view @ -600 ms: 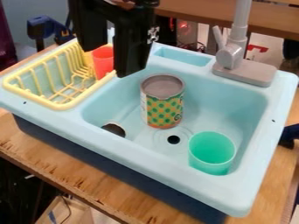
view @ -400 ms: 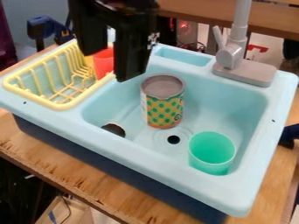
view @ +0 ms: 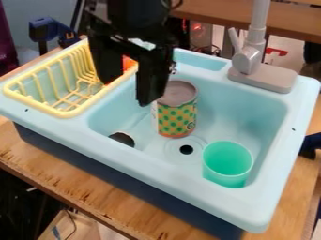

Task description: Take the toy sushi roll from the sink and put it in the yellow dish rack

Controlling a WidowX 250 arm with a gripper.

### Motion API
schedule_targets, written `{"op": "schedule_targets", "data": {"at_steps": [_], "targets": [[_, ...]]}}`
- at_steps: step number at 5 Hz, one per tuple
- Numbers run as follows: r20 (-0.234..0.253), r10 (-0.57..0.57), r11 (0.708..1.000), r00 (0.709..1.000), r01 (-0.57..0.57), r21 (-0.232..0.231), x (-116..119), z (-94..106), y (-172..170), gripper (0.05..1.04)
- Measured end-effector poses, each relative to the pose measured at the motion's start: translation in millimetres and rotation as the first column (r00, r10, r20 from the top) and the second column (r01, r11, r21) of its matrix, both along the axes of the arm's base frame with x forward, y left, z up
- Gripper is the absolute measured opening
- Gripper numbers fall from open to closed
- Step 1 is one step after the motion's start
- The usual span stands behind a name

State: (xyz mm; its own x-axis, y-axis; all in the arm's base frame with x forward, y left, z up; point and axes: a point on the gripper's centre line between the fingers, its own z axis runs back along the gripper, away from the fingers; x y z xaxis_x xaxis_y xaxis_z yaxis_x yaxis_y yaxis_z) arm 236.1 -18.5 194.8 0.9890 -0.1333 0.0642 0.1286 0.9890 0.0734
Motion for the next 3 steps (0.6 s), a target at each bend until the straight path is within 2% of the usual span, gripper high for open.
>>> {"op": "schedule_targets", "data": {"at_steps": [2, 3], "targets": [[-0.064, 0.106, 0.994, 0.992, -0.106, 0.007, 19, -39.8, 2, 1.003], [-0.127, 0.136, 0.99, 0.982, -0.132, 0.039, 29, -61.0, 4, 1.003]]}}
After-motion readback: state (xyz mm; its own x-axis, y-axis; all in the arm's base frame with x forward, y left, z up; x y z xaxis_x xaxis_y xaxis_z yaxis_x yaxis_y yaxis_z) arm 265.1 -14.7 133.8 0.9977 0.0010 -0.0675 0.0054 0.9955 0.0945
